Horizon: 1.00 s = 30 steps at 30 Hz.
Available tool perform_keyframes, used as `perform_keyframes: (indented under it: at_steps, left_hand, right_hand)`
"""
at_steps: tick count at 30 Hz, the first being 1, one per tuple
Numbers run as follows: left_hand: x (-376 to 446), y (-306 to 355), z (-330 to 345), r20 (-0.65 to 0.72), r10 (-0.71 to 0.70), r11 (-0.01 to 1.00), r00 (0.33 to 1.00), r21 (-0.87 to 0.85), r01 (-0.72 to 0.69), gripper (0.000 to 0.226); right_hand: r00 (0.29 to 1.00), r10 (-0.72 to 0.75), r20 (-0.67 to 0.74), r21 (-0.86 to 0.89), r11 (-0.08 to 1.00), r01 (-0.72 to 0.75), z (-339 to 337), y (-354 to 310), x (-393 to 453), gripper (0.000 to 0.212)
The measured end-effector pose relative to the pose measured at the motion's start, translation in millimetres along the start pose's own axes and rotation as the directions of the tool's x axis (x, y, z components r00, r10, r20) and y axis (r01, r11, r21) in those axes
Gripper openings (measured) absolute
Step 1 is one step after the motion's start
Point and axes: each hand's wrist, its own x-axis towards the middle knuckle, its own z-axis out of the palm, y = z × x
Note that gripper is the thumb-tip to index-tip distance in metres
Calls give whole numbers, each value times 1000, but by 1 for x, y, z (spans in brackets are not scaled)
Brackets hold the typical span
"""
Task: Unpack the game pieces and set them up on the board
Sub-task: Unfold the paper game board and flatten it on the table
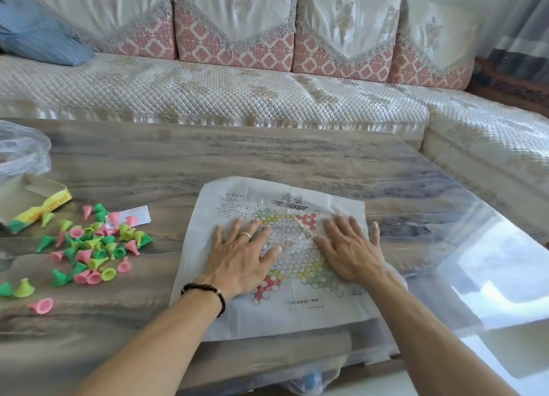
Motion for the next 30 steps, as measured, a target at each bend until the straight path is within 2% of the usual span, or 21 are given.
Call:
perform_keyframes:
  at_steps: [2, 3, 5, 7, 8, 10, 12, 13, 15, 17, 18, 21, 24, 27, 30]
  left_hand:
    - [-3, 3, 0, -14, -23, 1000, 1000, 18, 23, 82]
    - [-5, 5, 0, -23, -31, 999, 999, 26, 32, 80]
    - [-8, 7, 1, -34, -48, 998, 998, 34, 49, 78]
    - [-11, 9, 2, -34, -75, 996, 997, 47, 76, 77]
    - [-13, 9, 3, -36, -84, 995, 996, 51, 86, 77]
    - [-17, 9, 4, -34, -83, 995, 996, 48, 85, 78]
    - [-19, 8, 2, -14, -71, 996, 997, 45, 72, 80]
    - [-18, 8, 0, -2, -67, 997, 998, 46, 67, 81]
    - [-13, 8, -6, 10, -43, 998, 999, 44, 42, 79]
    - [-4, 12, -11, 4, 26, 999, 1000, 44, -26, 77]
    - [1, 15, -13, 8, 68, 997, 998, 48, -68, 77]
    - [13, 23, -12, 43, 139, 989, 989, 37, -141, 72]
    - [19, 25, -4, 59, 138, 989, 989, 44, -140, 77]
    - [20, 25, 3, 34, 117, 992, 993, 48, -119, 87]
    - [21, 26, 5, 30, 81, 995, 996, 47, -82, 92]
  right_hand:
    - [997, 42, -62, 5, 999, -42, -6, -2, 7, 64]
    - [991, 14, -130, 50, 999, -8, -8, -11, 8, 60]
    - [969, -130, -210, 153, 975, 164, -9, -33, 4, 54]
    - [947, -269, -175, 206, 930, 303, -4, -50, -7, 56]
    - [948, -285, -139, 225, 924, 310, -2, -52, -10, 58]
    - [977, -202, -67, 268, 940, 213, -4, -42, -8, 55]
    - [998, 8, -70, 295, 955, 13, -13, -27, 2, 50]
    - [985, 148, -87, 284, 952, -118, -19, -20, 7, 49]
    - [916, 396, -63, 266, 891, -367, -28, -9, 17, 45]
    - [850, 526, 6, 304, 809, -503, -32, -1, 28, 28]
    - [840, 541, 40, 343, 782, -520, -34, 2, 34, 20]
    - [861, 494, 117, 432, 756, -492, -40, 9, 55, 12]
    - [913, 394, 101, 423, 814, -398, -42, 11, 72, 15]
    - [944, 309, -118, 394, 887, -241, -40, 11, 81, 23]
    - [913, 238, -332, 370, 923, -106, -32, 5, 85, 33]
